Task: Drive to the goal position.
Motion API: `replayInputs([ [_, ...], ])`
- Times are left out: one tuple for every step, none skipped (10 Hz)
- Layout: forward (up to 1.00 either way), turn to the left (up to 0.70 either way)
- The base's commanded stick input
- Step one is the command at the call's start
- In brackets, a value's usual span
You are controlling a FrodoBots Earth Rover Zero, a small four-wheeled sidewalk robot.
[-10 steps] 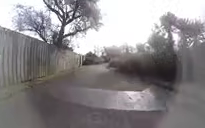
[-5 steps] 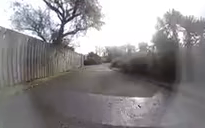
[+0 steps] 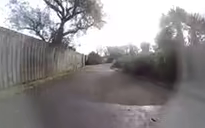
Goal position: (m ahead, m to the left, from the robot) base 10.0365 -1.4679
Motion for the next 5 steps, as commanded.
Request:
replayInputs([
  [0.7, -0.35],
  [0.7, -0.35],
  [0.7, -0.21],
  [0.7, -0.32],
  [0.7, -0.35],
])
